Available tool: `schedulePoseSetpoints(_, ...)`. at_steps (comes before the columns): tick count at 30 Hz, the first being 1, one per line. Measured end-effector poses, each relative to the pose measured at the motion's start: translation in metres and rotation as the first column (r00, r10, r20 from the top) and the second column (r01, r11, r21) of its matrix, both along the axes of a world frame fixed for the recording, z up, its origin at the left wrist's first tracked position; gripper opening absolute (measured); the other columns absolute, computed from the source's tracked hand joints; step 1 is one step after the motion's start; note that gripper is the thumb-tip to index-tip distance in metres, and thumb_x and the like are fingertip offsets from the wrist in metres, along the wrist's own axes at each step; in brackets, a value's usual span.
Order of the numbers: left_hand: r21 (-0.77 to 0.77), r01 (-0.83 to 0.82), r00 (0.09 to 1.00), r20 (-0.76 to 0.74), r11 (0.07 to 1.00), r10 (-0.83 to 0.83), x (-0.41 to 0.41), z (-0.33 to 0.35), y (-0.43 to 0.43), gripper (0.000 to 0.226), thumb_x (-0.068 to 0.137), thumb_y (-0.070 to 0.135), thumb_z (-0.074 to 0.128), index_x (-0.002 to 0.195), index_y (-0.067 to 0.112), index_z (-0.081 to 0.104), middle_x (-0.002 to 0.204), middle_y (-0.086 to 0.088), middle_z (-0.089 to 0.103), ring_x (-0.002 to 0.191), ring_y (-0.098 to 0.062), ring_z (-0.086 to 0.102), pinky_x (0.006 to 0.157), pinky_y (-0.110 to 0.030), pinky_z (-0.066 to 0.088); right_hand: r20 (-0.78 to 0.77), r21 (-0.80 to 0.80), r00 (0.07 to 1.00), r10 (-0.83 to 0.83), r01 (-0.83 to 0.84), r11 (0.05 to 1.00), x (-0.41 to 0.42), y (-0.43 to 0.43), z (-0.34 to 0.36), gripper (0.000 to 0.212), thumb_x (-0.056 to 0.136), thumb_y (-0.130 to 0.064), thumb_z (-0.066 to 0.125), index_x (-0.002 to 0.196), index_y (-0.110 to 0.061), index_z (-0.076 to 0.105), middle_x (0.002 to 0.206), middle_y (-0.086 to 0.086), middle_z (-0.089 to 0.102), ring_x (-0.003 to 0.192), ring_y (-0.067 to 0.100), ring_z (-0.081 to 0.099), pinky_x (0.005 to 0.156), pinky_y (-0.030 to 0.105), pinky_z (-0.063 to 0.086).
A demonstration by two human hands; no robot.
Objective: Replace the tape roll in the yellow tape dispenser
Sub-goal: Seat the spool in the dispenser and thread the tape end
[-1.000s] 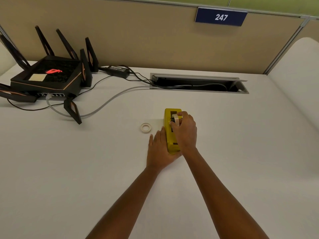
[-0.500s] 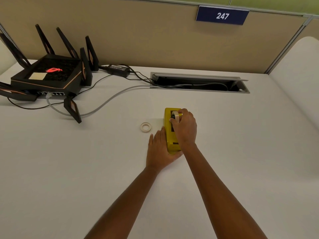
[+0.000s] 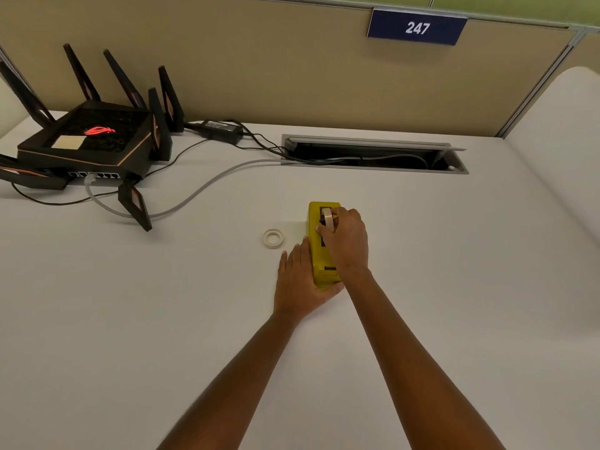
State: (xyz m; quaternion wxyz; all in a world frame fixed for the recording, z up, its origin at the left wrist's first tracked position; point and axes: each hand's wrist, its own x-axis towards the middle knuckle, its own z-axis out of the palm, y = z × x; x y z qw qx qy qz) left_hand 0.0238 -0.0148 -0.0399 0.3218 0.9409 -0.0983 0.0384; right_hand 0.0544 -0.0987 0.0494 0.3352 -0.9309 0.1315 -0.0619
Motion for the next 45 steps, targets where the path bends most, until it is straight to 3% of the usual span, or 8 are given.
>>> schedulePoseSetpoints(12,-0.051,0.008,1.0,-0.006,0.999,-0.009,0.002,-0.003,0.001,0.121,0.051,0.094,0.021,0.14,0.011,0.026,0.139,-0.009,0.046,0.129,-0.027,0.043,0.111,-0.051,0.031,-0.071,-0.128,0.972,0.224,-0.232,0.964,0.0,-0.021,0.003,0.047,0.086,-0.002,0.05,0.133,-0.009,0.044,0.124,0.018,0.051,0.109,0.033,0.054,0.091,0.038,0.049)
schedulePoseSetpoints(17,-0.071,0.012,1.0,0.005,0.997,-0.012,0.003,-0.005,0.001,0.116,0.053,0.093,0.025,0.138,0.013,0.029,0.136,-0.007,0.049,0.125,-0.026,0.047,0.108,-0.051,0.035,-0.075,-0.202,0.97,0.233,-0.243,0.949,0.005,-0.024,0.002,0.032,0.093,-0.005,0.045,0.125,-0.006,0.054,0.124,0.019,0.051,0.108,0.032,0.055,0.093,0.035,0.047)
schedulePoseSetpoints(22,-0.064,0.009,1.0,-0.002,0.998,-0.01,0.003,-0.005,0.001,0.119,0.052,0.094,0.023,0.139,0.013,0.027,0.138,-0.007,0.047,0.128,-0.025,0.043,0.113,-0.049,0.029,-0.062,-0.217,0.971,0.231,-0.239,0.946,0.005,-0.025,0.001,0.03,0.094,-0.007,0.045,0.123,-0.005,0.055,0.125,0.018,0.051,0.108,0.031,0.056,0.093,0.033,0.047)
schedulePoseSetpoints(34,-0.058,0.009,1.0,-0.007,0.998,-0.01,0.003,-0.006,0.001,0.12,0.052,0.094,0.022,0.14,0.012,0.026,0.141,-0.008,0.044,0.131,-0.026,0.041,0.113,-0.05,0.028,-0.055,-0.241,0.969,0.242,-0.248,0.938,-0.009,-0.024,-0.004,0.035,0.096,-0.011,0.041,0.13,-0.007,0.048,0.135,0.016,0.045,0.116,0.031,0.052,0.097,0.037,0.046)
schedulePoseSetpoints(38,-0.051,-0.004,1.0,0.009,0.999,0.004,0.003,-0.006,0.001,0.117,0.054,0.092,0.024,0.138,0.011,0.029,0.137,-0.009,0.048,0.127,-0.026,0.045,0.111,-0.05,0.032,0.026,-0.257,0.969,0.245,-0.231,0.939,-0.016,-0.02,-0.005,0.04,0.095,-0.011,0.04,0.135,-0.008,0.04,0.136,0.016,0.046,0.119,0.03,0.048,0.095,0.036,0.046)
schedulePoseSetpoints(41,-0.054,-0.008,1.0,0.012,0.998,0.009,0.004,-0.007,0.0,0.112,0.055,0.089,0.034,0.137,0.011,0.031,0.133,-0.008,0.051,0.123,-0.024,0.048,0.111,-0.047,0.033,0.105,-0.298,0.955,0.276,-0.234,0.925,-0.022,-0.017,-0.007,0.035,0.092,-0.005,0.046,0.126,-0.004,0.052,0.131,0.02,0.052,0.115,0.036,0.051,0.089,0.043,0.05)
schedulePoseSetpoints(45,-0.06,-0.008,1.0,0.027,0.998,0.01,0.004,-0.006,-0.001,0.101,0.06,0.079,0.043,0.135,0.011,0.034,0.129,-0.007,0.054,0.119,-0.024,0.051,0.109,-0.046,0.034,0.183,-0.356,0.942,0.28,-0.202,0.912,-0.024,-0.015,-0.011,0.026,0.08,-0.003,0.054,0.103,-0.001,0.067,0.11,0.024,0.066,0.093,0.042,0.064,0.071,0.048,0.056)
